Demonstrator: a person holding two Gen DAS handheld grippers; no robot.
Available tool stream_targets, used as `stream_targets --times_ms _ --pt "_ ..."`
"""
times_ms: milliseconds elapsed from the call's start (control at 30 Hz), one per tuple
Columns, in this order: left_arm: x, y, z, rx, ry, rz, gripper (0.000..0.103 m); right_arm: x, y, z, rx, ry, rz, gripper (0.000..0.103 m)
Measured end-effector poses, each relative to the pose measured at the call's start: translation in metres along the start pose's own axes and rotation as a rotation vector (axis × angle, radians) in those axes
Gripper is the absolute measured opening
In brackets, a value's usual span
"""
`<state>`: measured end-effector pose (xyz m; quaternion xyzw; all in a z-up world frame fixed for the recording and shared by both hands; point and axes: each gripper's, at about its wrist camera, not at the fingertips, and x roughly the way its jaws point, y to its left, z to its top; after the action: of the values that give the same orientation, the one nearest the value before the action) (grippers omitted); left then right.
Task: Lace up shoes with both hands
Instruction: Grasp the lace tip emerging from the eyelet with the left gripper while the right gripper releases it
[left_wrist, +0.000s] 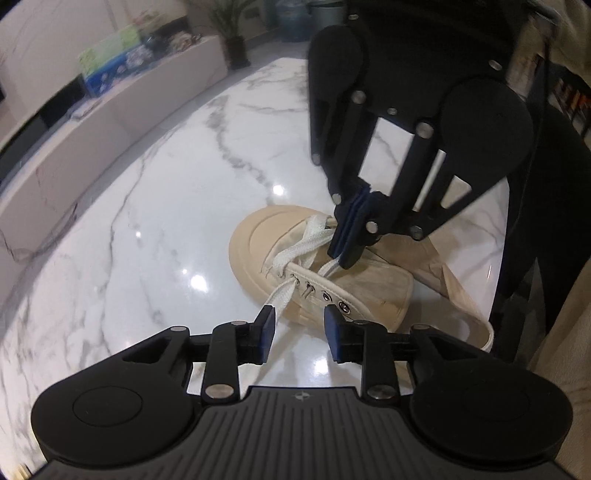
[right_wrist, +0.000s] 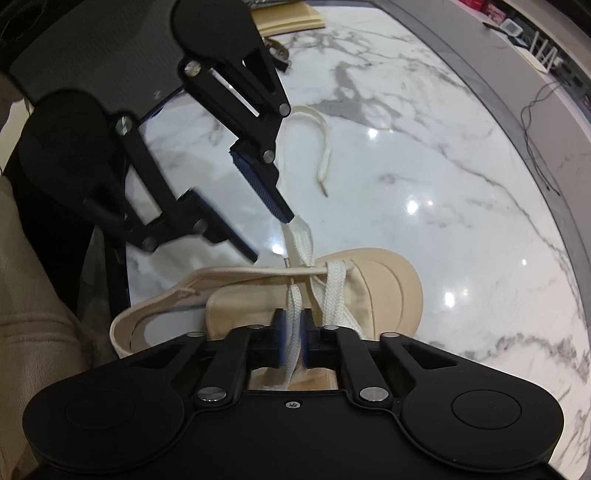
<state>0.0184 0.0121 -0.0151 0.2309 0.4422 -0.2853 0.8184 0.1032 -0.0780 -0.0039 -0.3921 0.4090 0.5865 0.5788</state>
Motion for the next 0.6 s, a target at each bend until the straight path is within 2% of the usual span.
stream_targets --times_ms 367,600 --pt "0.0063 -0.0048 0.0024 0.091 0.012 0.018 0.027 -0.0003 0.0012 0.0064 0.011 -0.039 -0.009 0.001" --pt "0.0084 -0.0082 0.0073 0.135 0.021 0.013 0.016 -0.001 -0.0001 0.0091 0.02 -0.054 -0.009 0.001"
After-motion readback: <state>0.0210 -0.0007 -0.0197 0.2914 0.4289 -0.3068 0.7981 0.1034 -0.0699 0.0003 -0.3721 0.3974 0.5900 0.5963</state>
